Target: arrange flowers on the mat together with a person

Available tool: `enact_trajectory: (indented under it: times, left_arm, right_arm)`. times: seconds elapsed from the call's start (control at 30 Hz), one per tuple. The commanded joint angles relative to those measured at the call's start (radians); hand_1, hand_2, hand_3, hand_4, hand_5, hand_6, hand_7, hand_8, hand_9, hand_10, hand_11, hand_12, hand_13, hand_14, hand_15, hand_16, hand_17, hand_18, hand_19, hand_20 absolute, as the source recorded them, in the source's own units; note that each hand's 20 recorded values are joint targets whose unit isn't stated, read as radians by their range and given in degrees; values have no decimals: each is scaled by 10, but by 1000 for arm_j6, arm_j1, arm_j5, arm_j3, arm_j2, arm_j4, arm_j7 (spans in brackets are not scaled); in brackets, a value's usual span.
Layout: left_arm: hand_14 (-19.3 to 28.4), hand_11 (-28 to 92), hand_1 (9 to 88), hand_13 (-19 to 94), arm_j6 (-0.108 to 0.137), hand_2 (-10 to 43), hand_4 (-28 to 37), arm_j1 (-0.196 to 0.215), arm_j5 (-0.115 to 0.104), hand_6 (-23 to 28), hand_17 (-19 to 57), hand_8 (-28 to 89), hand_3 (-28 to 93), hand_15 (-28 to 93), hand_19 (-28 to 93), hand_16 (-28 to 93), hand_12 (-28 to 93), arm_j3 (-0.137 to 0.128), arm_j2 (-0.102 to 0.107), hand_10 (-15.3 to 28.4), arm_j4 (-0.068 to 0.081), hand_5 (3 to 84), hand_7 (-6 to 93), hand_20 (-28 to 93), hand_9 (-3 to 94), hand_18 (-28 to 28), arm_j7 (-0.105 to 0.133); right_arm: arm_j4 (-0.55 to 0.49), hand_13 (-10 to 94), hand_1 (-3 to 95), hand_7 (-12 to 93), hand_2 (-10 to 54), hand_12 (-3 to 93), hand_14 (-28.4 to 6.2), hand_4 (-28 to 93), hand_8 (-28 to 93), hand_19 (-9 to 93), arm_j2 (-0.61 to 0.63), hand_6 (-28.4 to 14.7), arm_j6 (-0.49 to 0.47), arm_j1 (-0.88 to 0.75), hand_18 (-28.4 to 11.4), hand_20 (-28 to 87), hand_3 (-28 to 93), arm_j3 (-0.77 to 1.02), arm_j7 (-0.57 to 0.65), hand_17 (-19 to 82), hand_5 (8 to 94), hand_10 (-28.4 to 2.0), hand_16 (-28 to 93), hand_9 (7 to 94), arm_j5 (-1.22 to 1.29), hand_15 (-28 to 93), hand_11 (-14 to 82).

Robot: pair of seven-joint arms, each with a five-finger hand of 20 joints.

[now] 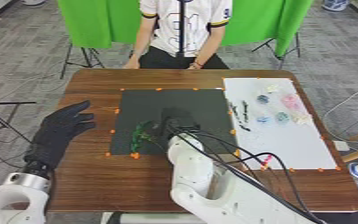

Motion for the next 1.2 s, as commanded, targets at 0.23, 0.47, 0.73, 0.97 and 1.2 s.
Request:
enact_trajectory:
  times: [0.23,0.47,0.73,0.97,1.2]
  left_arm:
    - [257,357,247,237,20,52,-253,67,-8,88,-77,-121,789,633,562,-135,88,-37,-8,192,-3,356,181,68,319,225,72]
    - [242,299,224,199,45,53,-280,113,-15,58,-85,-120,788,602,537,-134,82,-73,-18,168,-13,320,170,66,271,227,148]
    - [236,300,215,196,38,52,-282,150,-18,46,-86,-124,789,589,527,-121,92,-120,-48,168,-3,311,173,74,283,227,152]
    - [254,327,215,232,46,51,-283,138,-1,48,-81,-123,790,628,539,-110,99,-111,-60,179,-5,317,175,92,310,235,143]
    - [239,317,217,212,54,50,-283,102,15,48,-83,-124,796,579,523,-125,94,-57,-68,172,3,317,172,87,303,233,131]
  right_arm:
    - [-227,692,301,128,49,172,-180,-165,-96,925,162,-58,332,-163,-238,94,520,312,-186,427,724,-194,133,787,322,608,242]
    - [-222,455,242,173,73,140,-221,-220,-125,675,202,-45,589,-365,-252,99,651,557,-495,134,555,-200,69,546,834,602,213]
    - [-183,341,220,184,68,139,-222,-250,-134,511,238,-29,624,-556,-245,144,721,751,-881,28,484,-180,68,459,1366,527,184]
    - [-179,342,186,174,77,136,-219,-264,-137,485,243,-13,590,-621,-240,170,728,809,-976,20,465,-169,75,469,1439,511,170]
    - [-194,324,173,165,76,137,-221,-265,-129,470,233,-10,562,-692,-242,189,735,864,-989,15,458,-162,83,458,1451,481,159]
